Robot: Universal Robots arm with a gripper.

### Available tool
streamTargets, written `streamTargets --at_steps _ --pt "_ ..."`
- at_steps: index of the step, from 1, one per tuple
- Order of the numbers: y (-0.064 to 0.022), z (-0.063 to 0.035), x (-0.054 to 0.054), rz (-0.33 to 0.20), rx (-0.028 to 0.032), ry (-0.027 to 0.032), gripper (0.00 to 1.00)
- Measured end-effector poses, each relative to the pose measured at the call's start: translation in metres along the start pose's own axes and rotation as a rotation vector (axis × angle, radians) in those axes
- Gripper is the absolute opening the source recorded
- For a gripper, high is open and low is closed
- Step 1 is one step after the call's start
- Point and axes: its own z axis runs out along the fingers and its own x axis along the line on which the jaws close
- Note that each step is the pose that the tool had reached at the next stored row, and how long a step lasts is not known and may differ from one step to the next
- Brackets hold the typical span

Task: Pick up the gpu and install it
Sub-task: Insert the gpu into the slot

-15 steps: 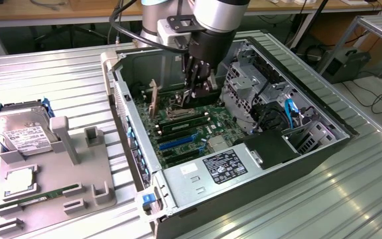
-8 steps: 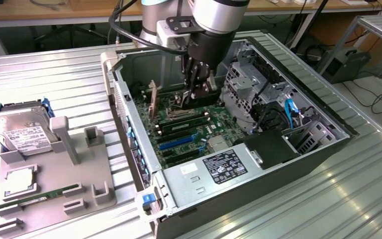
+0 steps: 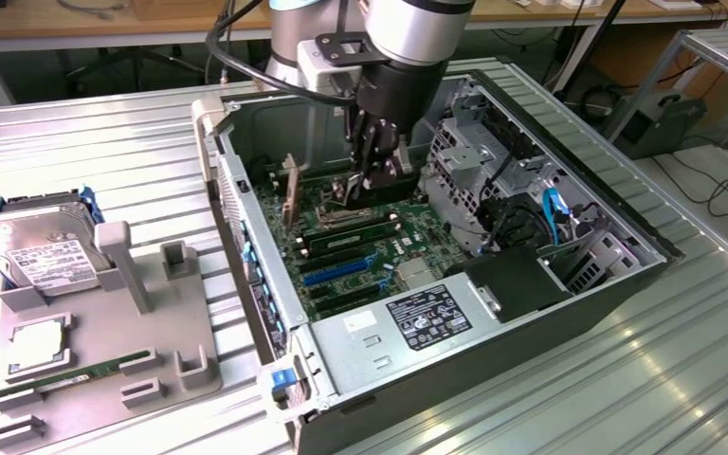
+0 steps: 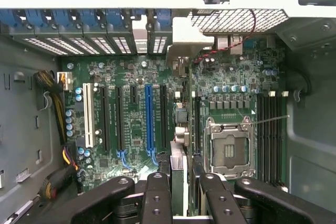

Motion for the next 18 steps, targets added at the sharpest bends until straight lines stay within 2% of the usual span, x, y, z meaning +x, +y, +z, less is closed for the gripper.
streamTargets --at_steps 18 --pt "0.0026 0.002 0.0015 0.0 0.0 0.0 0.26"
